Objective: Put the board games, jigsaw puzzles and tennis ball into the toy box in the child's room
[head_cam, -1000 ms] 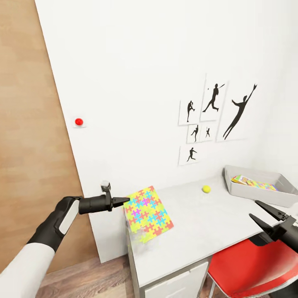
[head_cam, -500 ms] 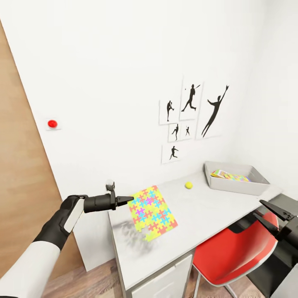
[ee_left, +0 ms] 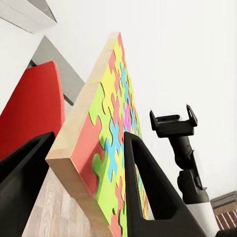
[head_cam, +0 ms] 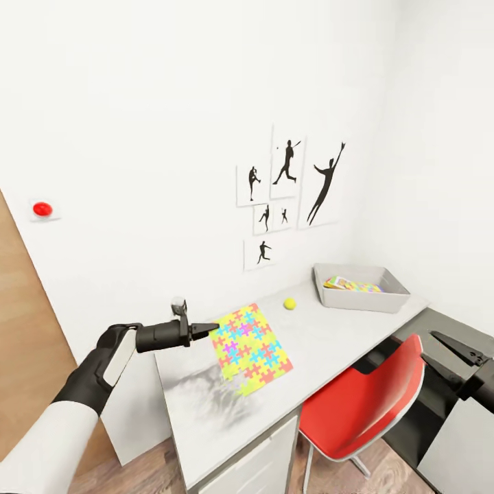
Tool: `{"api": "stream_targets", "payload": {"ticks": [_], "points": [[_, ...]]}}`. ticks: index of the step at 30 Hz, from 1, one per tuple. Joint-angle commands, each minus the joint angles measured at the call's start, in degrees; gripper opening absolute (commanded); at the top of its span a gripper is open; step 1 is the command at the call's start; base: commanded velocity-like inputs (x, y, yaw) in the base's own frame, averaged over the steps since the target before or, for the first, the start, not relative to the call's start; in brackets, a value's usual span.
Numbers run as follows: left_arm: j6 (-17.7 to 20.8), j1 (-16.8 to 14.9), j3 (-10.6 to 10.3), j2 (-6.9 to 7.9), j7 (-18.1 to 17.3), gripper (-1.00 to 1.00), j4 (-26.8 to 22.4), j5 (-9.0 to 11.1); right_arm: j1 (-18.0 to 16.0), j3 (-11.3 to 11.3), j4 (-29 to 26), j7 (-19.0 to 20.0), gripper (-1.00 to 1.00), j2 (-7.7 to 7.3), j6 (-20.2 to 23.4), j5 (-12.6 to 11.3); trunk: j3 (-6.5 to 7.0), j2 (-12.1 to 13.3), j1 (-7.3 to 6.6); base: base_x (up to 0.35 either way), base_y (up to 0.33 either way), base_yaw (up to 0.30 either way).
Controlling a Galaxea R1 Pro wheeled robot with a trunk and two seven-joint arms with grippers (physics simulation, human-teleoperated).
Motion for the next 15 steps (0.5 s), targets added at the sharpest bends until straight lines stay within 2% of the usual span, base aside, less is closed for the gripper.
{"api": "stream_targets", "payload": {"ticks": [1,9,15], "points": [[0.13,-0.01,-0.05,0.02,-0.01,-1.00,-0.12,0.01,-0.05,-0.07,0.05,0.59,1.00,0.02,0.24,0.60,-0.02,-0.04,0.03,0.098,-0.162,-0.195],[0.13,-0.01,-0.01,-0.18,0.26,-1.00,-0.59,-0.08,-0.05,-0.07,0.05,0.59,1.00,0.00,0.24,0.60,-0.02,-0.04,0.03,0.146,-0.250,-0.164],[0.13,-0.01,-0.02,-0.28,0.36,-1.00,-0.60,-0.35,-0.05,-0.83,0.05,0.59,1.00,0.07,0.24,0.60,-0.02,-0.04,0.03,0.197,-0.270,-0.031]]}}
